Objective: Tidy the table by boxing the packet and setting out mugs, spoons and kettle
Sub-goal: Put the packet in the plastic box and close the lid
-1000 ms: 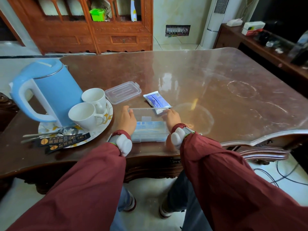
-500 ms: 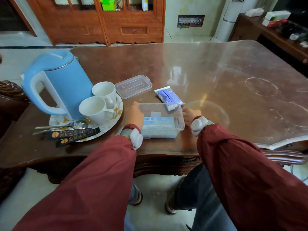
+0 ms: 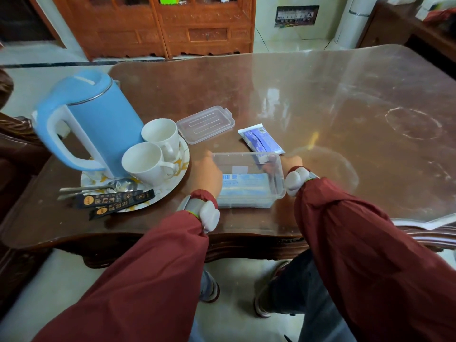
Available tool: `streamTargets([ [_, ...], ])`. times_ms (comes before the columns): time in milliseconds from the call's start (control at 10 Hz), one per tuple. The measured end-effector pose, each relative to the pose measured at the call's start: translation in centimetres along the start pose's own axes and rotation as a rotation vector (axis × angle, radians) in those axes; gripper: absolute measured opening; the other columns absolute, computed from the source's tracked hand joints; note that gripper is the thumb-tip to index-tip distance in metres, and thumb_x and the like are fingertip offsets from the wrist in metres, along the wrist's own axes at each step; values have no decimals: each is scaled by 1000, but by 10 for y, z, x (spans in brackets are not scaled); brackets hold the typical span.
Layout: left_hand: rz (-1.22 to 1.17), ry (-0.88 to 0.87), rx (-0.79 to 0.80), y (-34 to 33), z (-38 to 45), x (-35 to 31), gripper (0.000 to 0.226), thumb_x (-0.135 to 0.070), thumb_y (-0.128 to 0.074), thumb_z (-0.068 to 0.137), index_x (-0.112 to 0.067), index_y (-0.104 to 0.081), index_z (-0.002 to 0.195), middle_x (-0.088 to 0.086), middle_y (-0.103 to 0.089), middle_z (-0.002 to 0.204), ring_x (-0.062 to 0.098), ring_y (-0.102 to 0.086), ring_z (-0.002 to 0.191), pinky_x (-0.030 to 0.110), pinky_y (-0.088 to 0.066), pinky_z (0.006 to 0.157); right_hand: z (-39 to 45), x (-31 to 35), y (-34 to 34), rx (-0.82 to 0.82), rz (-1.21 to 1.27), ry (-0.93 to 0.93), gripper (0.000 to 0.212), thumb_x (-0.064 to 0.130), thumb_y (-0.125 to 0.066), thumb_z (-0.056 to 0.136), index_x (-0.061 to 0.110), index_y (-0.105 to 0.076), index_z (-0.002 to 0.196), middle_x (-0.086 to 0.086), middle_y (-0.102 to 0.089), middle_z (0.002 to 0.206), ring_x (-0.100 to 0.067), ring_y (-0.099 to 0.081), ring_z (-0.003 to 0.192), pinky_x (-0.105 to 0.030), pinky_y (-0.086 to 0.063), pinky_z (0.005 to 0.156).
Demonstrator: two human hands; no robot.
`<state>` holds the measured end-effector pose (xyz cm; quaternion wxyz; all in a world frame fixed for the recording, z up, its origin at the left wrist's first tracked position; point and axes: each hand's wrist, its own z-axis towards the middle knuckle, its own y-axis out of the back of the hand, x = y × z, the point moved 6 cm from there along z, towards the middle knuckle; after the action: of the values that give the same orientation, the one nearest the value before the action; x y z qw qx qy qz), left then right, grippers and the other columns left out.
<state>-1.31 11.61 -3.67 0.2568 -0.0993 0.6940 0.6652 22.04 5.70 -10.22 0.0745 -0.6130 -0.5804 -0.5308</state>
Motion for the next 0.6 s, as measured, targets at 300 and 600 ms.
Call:
streamTargets([
  [300,16,2,-12,1,-2,-2,35,-1,-36,90,-9,-52,121,22,-65,108,41,-63,97,48,-56,83,-19,23,14,-142,-81,143,30,21,-44,94,9,-60,116,-14,-61,119,-31,-55,111,-9,-40,66],
  [600,-35,13,-40,5,-6,-3,36,1,-35,90,-6,-53,120,24,-65,110,42,-63,99,44,-54,81,-52,50,37,-235,1030,123,16,11,-41,90,5,-56,87,-15,-59,89,-26,-61,79,-28,-57,55],
])
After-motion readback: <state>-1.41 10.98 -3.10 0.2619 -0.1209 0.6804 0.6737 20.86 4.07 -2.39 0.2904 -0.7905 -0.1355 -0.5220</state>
